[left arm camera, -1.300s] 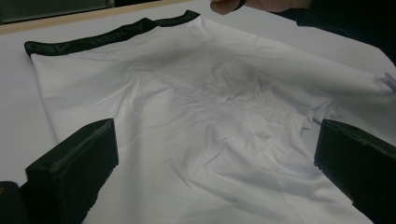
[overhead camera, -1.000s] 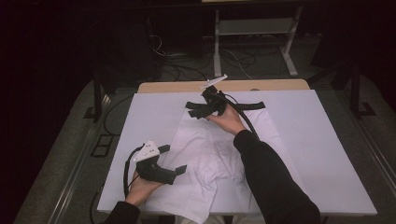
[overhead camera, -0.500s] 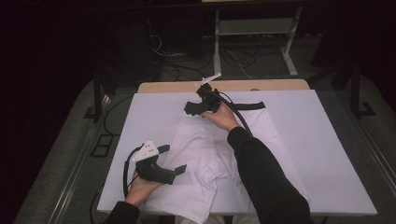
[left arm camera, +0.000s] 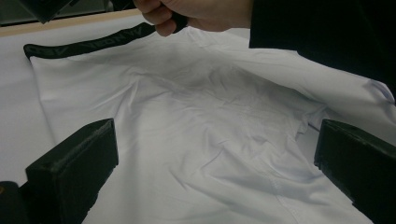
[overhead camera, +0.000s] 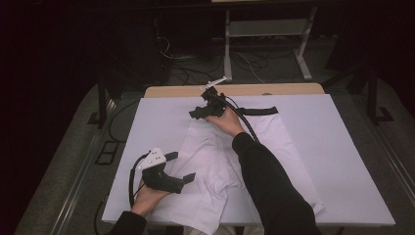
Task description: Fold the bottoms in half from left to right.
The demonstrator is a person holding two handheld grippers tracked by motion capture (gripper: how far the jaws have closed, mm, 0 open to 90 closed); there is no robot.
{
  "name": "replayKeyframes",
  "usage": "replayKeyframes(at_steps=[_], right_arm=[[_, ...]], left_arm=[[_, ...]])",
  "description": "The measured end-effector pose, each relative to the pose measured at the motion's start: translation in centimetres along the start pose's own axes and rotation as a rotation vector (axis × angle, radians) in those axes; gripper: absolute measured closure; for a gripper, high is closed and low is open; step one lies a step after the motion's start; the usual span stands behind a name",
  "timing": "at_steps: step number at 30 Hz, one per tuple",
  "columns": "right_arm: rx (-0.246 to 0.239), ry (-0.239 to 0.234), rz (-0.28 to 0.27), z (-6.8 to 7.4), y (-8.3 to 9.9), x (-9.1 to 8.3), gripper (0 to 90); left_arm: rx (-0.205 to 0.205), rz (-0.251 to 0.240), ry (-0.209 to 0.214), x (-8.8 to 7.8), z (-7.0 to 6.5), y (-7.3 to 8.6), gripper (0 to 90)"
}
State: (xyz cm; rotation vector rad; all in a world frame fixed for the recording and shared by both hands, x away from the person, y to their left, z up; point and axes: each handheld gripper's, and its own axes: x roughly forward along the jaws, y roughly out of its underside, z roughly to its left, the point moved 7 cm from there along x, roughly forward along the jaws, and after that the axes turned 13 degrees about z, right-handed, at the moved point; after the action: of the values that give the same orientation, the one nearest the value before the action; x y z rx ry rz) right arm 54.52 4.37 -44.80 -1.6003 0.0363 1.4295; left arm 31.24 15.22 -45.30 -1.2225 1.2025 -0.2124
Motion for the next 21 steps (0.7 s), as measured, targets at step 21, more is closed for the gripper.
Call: replayKeyframes(at_steps=[21], right_arm=[[0.04, 0.018, 0.011, -1.4, -1.2, 2.7, 0.0]], left_arm=[[-0.005, -0.002, 0.006, 0.0, 0.0, 0.0, 0.0]])
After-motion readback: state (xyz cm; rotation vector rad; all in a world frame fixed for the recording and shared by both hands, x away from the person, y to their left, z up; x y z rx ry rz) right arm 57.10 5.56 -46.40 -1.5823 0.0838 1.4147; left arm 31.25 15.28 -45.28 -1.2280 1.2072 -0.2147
